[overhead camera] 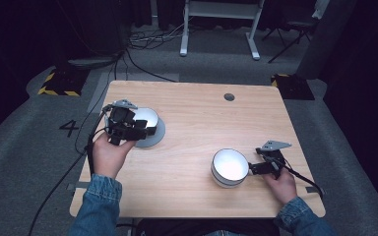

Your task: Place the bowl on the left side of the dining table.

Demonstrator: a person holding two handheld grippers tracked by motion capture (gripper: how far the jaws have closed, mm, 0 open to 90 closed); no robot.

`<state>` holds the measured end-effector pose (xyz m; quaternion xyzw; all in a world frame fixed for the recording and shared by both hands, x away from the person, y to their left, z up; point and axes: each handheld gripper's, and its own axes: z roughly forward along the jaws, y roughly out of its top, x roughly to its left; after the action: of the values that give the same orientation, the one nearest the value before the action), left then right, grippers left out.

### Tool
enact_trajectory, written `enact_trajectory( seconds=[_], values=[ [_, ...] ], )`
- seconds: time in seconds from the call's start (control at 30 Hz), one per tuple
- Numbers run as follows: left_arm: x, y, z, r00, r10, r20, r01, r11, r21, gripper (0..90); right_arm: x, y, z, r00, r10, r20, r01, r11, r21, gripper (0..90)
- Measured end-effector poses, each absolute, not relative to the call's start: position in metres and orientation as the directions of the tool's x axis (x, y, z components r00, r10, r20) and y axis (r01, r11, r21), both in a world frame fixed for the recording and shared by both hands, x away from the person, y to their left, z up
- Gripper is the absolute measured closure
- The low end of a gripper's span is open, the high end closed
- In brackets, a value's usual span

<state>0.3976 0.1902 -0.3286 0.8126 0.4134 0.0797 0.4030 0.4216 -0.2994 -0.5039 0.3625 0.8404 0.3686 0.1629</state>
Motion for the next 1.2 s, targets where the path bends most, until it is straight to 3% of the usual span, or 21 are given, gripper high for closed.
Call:
enact_trajectory(
  seconds=[0.5, 0.7, 0.73, 0.93, 1.2],
  values=[
    [0.377, 0.170, -0.349, 0.745, 0.646, -0.164, 0.534, -0.432, 0.727, 50.7, 0.422, -0.301, -0.504, -0.694, 0.719, -0.025, 0.477, 0.485, 0.733, 14.6],
    [0.375, 0.171, -0.356, 0.793, 0.589, -0.157, 0.488, -0.458, 0.743, 50.1, 0.422, -0.301, -0.504, -0.694, 0.720, -0.024, 0.478, 0.485, 0.733, 14.6],
    [0.372, 0.171, -0.360, 0.809, 0.557, -0.190, 0.484, -0.445, 0.753, 50.1, 0.422, -0.301, -0.504, -0.694, 0.720, -0.024, 0.478, 0.485, 0.733, 14.6],
    [0.365, 0.167, -0.375, 0.857, 0.489, -0.162, 0.415, -0.468, 0.780, 49.7, 0.422, -0.301, -0.504, -0.695, 0.719, -0.025, 0.476, 0.486, 0.733, 14.6],
    [0.361, 0.166, -0.395, 0.839, 0.520, -0.162, 0.436, -0.464, 0.771, 49.6, 0.422, -0.301, -0.504, -0.694, 0.719, -0.025, 0.477, 0.485, 0.733, 14.5]
  ],
)
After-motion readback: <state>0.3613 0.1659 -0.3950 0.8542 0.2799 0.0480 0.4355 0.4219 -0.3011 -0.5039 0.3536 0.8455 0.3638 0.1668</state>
